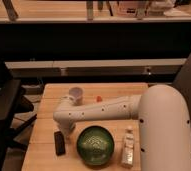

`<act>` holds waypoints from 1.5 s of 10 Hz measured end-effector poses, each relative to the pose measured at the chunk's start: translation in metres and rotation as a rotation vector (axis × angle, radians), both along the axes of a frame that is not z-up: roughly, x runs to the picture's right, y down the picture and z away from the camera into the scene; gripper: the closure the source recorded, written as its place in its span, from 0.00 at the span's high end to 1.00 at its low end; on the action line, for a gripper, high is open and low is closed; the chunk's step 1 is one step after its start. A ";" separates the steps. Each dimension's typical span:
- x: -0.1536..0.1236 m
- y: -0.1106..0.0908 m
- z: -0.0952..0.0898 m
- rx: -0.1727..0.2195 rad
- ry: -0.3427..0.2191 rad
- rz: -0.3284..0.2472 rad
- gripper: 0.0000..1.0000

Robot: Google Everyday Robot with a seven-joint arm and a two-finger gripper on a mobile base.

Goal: Push the eraser across the table

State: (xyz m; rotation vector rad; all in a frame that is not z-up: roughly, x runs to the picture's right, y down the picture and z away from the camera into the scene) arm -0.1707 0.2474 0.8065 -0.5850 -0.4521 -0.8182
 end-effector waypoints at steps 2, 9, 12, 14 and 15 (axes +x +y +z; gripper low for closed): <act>-0.014 0.003 -0.001 0.005 -0.016 -0.025 0.00; -0.062 0.016 -0.013 0.025 -0.092 -0.128 0.00; -0.068 0.025 -0.023 0.020 -0.111 -0.156 0.00; -0.071 0.025 -0.024 0.021 -0.125 -0.171 0.00; -0.072 0.026 -0.029 0.024 -0.132 -0.183 0.00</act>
